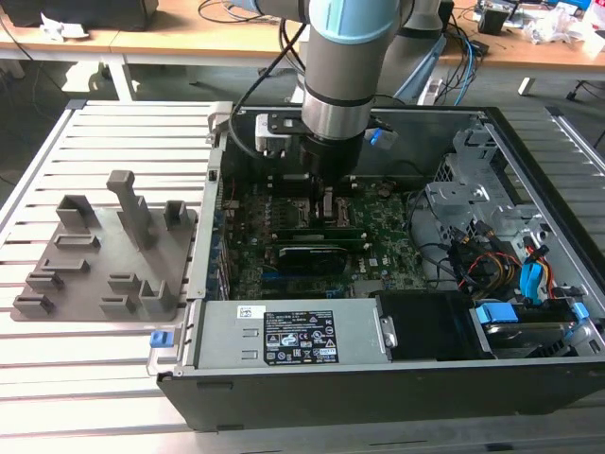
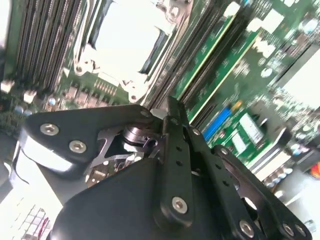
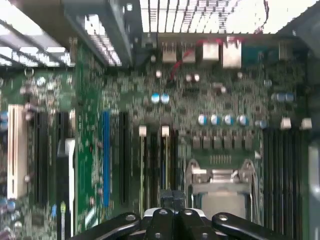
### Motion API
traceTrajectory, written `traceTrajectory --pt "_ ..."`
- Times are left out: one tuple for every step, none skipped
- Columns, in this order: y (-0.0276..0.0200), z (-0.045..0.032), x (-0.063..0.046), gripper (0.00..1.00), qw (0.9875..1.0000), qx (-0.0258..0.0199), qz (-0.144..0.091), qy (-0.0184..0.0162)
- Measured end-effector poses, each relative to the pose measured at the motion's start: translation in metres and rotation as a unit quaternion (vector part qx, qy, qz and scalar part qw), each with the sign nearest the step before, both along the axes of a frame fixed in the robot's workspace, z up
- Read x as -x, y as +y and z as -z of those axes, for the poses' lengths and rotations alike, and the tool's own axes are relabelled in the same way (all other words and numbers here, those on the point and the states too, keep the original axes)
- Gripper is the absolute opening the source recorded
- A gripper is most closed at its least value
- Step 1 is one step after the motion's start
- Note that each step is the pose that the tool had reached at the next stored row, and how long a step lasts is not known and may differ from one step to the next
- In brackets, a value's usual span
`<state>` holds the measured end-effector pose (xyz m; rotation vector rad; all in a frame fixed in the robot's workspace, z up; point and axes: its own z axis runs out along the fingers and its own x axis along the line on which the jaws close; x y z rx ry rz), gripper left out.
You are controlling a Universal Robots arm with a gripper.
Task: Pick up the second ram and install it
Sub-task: 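Press down the second ram until it locks into place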
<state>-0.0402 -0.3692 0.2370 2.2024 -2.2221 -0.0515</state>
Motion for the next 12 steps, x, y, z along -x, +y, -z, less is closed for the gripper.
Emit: traceTrajectory --pt "0.0 -0.0008 -0.002 0.11 1.0 0.0 0.0 0.0004" --pt "0.0 -0.0028 -0.003 0.11 1.0 0.0 0.0 0.0006" --pt "0.0 -0.0081 -0.003 0.11 1.0 0.0001 0.0 0.0006" --pt "0.0001 -0.0131 -0.003 0.11 1.0 0.0002 0.0 0.0006" --pt "0.0001 -0.0215 -0.003 0.11 1.0 0.0008 0.0 0.0006" --pt "0.0001 -0.0307 -0.003 0.11 1.0 0.0012 0.0 0.0007" --pt "0.0002 -0.0327 -0.003 0.11 1.0 0.0011 0.0 0.0006" --pt "0.0002 -0.0327 -0.003 0.11 1.0 0.0011 0.0 0.0005" --pt "0.0001 -0.0329 -0.003 0.11 1.0 0.0012 0.0 0.0006" --pt "0.0002 -0.0329 -0.003 0.11 1.0 0.0012 0.0 0.0006" --pt "0.0001 -0.033 -0.003 0.11 1.0 0.0012 0.0 0.0006" --pt "0.0001 -0.033 -0.003 0.11 1.0 0.0012 0.0 0.0006"
